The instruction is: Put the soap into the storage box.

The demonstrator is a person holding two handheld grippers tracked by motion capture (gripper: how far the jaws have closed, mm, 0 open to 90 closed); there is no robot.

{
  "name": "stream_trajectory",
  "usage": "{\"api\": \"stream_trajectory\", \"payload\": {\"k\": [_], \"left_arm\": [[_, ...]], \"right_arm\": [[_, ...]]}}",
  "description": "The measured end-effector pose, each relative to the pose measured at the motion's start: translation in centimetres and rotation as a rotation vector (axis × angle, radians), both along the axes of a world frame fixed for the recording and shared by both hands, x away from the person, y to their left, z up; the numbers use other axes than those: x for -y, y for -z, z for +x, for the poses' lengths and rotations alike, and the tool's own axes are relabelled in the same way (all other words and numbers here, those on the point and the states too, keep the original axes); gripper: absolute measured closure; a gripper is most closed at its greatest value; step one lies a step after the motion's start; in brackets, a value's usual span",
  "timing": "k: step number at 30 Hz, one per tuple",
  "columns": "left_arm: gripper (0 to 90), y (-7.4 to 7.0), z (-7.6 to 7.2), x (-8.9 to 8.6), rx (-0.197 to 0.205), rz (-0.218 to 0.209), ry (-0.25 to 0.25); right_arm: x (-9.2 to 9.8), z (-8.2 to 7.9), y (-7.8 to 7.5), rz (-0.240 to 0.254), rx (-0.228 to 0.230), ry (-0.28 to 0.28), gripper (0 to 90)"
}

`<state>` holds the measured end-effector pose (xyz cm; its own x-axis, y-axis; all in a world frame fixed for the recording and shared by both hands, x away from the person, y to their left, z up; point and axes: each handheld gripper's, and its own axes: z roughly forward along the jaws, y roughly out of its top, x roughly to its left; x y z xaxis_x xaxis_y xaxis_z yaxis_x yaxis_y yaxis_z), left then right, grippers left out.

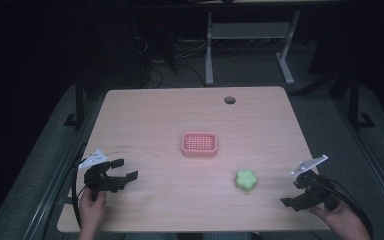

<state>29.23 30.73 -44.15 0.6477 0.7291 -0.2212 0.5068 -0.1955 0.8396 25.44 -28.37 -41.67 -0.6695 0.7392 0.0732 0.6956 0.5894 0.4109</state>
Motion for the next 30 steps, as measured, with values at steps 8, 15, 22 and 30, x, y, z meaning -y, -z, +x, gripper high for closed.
{"api": "stream_trajectory", "payload": {"k": [8,15,22,30], "left_arm": [[14.6,0.0,-0.1,-0.1,-0.002,-0.001,-0.002],[14.6,0.0,-0.2,-0.2,-0.001,-0.009,-0.002],[14.6,-0.1,-0.2,-0.1,-0.002,-0.005,0.0],[14.6,-0.1,-0.2,-0.2,0.0,-0.008,-0.003]], "right_arm": [[-0.9,0.5,-0.7,-0.014,0.007,-0.031,20.9],[-2.4,1.2,-1.3,-0.028,0.014,-0.068,20.7],[-3.7,2.1,-1.6,-0.044,0.013,-0.104,20.5],[-5.6,3.0,-2.1,-0.064,0.015,-0.151,20.4]]}}
